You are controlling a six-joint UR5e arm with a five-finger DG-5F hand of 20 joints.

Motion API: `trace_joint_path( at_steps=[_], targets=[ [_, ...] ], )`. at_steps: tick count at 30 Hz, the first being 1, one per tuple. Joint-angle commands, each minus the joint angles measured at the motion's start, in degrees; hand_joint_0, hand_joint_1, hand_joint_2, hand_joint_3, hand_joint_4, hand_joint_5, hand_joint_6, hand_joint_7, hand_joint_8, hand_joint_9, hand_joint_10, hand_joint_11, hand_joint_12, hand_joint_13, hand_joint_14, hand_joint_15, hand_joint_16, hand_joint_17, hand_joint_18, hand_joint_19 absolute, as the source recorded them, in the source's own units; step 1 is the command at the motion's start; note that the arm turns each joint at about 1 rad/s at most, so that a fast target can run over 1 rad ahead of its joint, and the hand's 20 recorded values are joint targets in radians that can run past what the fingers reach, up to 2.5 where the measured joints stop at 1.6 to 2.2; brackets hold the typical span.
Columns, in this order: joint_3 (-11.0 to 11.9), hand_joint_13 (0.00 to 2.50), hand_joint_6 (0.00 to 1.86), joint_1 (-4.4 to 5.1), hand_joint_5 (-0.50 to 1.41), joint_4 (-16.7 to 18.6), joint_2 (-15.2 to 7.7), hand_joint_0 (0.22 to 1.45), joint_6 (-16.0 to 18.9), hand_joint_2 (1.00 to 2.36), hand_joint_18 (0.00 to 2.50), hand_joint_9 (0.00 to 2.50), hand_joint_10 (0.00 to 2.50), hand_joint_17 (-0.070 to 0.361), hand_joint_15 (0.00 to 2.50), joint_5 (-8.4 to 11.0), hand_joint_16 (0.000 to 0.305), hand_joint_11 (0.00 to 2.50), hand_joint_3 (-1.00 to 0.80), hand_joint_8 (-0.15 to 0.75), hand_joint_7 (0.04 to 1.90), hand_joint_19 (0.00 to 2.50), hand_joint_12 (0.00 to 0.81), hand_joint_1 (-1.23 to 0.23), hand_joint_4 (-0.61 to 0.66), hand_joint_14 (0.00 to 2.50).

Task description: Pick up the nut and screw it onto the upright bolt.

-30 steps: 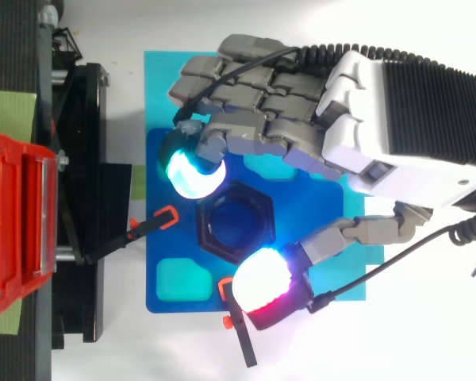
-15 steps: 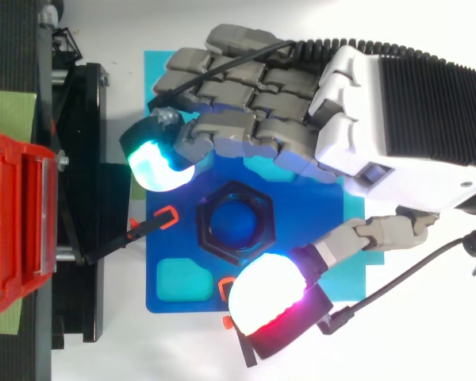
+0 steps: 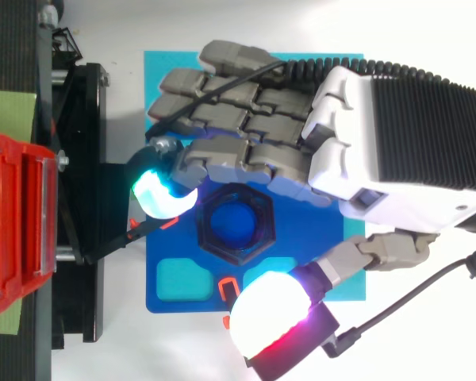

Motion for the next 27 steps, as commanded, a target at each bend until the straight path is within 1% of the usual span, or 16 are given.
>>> trace_joint_path(
  at_steps=[1,3,4,6,8,9,15,18,19,22,27],
  targets=[
    [0.0,0.31,0.50,0.41,-0.14,-1.3,0.0,0.46,0.0,1.00,0.13,0.38,0.00,0.126,0.00,-0.59,0.056,0.00,-0.50,0.285,0.90,0.00,0.382,-0.04,0.22,0.00],
    [0.0,0.32,0.50,0.58,-0.14,-1.5,0.0,0.46,0.0,1.00,0.14,0.41,0.00,0.126,0.00,-0.85,0.056,0.00,-0.50,0.289,0.91,0.00,0.382,-0.08,0.23,0.00],
    [0.0,0.32,0.50,0.67,-0.14,-1.6,-0.1,0.46,0.0,1.00,0.14,0.41,0.00,0.126,0.00,-1.29,0.056,0.00,-0.50,0.292,0.91,0.00,0.381,-0.11,0.24,0.00],
    [0.0,0.32,0.50,0.67,-0.14,-1.7,0.0,0.46,0.0,1.00,0.15,0.41,0.00,0.126,0.00,-1.55,0.056,0.00,-0.50,0.293,0.92,0.00,0.382,-0.13,0.24,0.00],
    [0.0,0.33,0.50,0.85,-0.14,-2.0,0.0,0.46,0.0,1.00,0.15,0.42,0.00,0.126,0.00,-2.70,0.056,0.00,-0.50,0.294,0.92,0.00,0.382,-0.14,0.24,0.00],
    [0.0,0.33,0.50,0.85,-0.14,-2.1,0.0,0.46,0.0,1.00,0.16,0.42,0.00,0.126,0.00,-2.96,0.056,0.00,-0.50,0.293,0.92,0.00,0.381,-0.14,0.24,0.00],
    [0.0,0.34,0.50,0.93,-0.13,-2.5,0.0,0.46,0.0,1.00,0.16,0.42,0.00,0.125,0.00,-3.75,0.056,0.00,-0.50,0.293,0.99,0.00,0.382,-0.14,0.25,0.00],
    [0.0,0.34,0.50,0.93,-0.12,-2.5,0.0,0.46,0.0,1.00,0.16,0.43,0.00,0.125,0.00,-4.37,0.055,0.00,-0.50,0.294,1.07,0.00,0.381,-0.14,0.25,0.00],
    [0.0,0.34,0.50,0.67,-0.12,-2.5,0.0,0.46,0.0,1.00,0.17,0.43,0.00,0.124,0.00,-4.89,0.055,0.00,-0.50,0.295,1.09,0.00,0.382,-0.14,0.24,0.00],
    [0.0,0.34,0.50,0.41,-0.11,-2.5,-0.1,0.47,0.0,1.00,0.17,0.43,0.00,0.123,0.00,-5.77,0.055,0.00,-0.50,0.295,1.15,0.00,0.380,-0.15,0.22,0.00],
    [0.0,0.35,0.50,0.14,-0.11,-2.5,0.0,0.47,0.0,1.00,0.18,0.44,0.00,0.119,0.00,-6.30,0.053,0.00,-0.50,0.296,1.17,0.00,0.380,-0.16,0.21,0.00]
  ],
)
